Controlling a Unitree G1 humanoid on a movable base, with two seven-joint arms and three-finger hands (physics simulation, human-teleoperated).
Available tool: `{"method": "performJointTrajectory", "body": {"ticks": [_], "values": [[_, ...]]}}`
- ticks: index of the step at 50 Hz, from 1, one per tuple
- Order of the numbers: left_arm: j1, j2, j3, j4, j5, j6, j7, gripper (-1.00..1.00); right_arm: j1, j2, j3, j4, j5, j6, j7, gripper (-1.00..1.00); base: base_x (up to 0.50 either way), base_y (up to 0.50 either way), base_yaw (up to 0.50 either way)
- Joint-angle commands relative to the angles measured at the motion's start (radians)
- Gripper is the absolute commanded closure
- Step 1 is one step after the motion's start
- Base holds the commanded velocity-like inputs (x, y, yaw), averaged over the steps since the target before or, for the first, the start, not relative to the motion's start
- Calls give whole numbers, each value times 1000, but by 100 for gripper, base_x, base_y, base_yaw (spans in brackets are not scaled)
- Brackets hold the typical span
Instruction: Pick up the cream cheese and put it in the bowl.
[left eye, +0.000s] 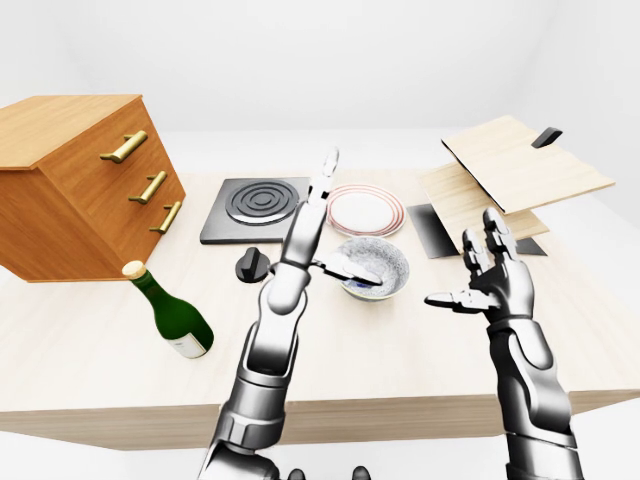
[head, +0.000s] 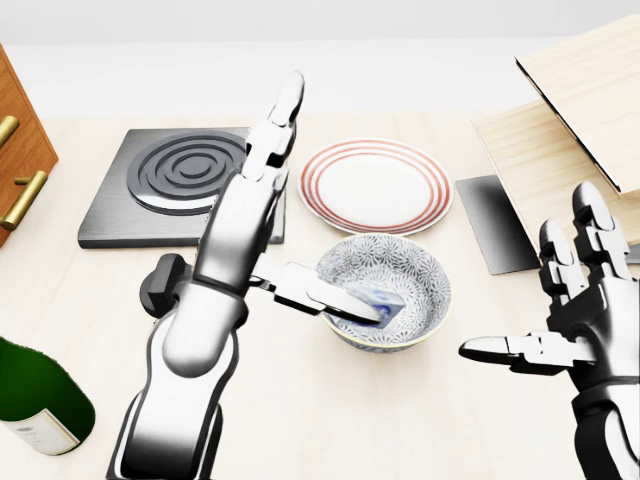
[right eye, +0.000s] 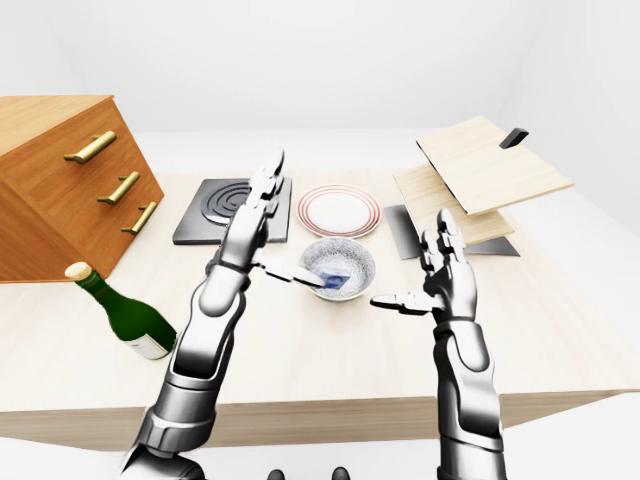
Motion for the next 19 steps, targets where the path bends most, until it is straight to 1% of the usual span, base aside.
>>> {"method": "performJointTrajectory", "body": {"ticks": [1, 3, 6, 8, 9, 11, 12, 13, 15, 16, 19], "values": [[301, 66, -8, -214, -154, 0, 5, -100, 62, 49, 29, -157, -22, 7, -7, -100, 0, 0, 0], [352, 76, -1, -192, -179, 0, 14, -100, 75, 67, 40, -180, -26, 7, -9, -100, 0, 0, 0], [389, 84, -8, -187, -199, -2, 17, -100, 94, 88, 62, -206, -30, 7, -15, -100, 0, 0, 0], [408, 87, -14, -176, -198, -32, 25, -100, 114, 102, 86, -221, -44, 7, -14, -100, 0, 0, 0], [414, 86, -18, -174, -199, -34, 29, -100, 119, 108, 94, -221, -49, -1, -13, -100, 0, 0, 0], [430, 85, -31, -165, -192, -52, 37, -100, 126, 117, 106, -215, -56, -17, -14, -100, 0, 0, 0], [437, 85, -36, -164, -192, -55, 37, -100, 128, 118, 108, -216, -54, -19, -16, -100, 0, 0, 0], [443, 85, -41, -170, -191, -54, 38, -100, 131, 120, 109, -221, -51, -20, -17, -100, 0, 0, 0], [451, 86, -44, -171, -197, -58, 38, -100, 144, 124, 117, -230, -56, -40, -15, -100, 0, 0, 0], [452, 85, -45, -176, -202, -47, 37, -100, 144, 124, 118, -228, -57, -43, -14, -100, 0, 0, 0], [452, 86, -47, -175, -204, -43, 38, -100, 134, 120, 113, -219, -52, -37, -16, -100, 0, 0, 0]]}}
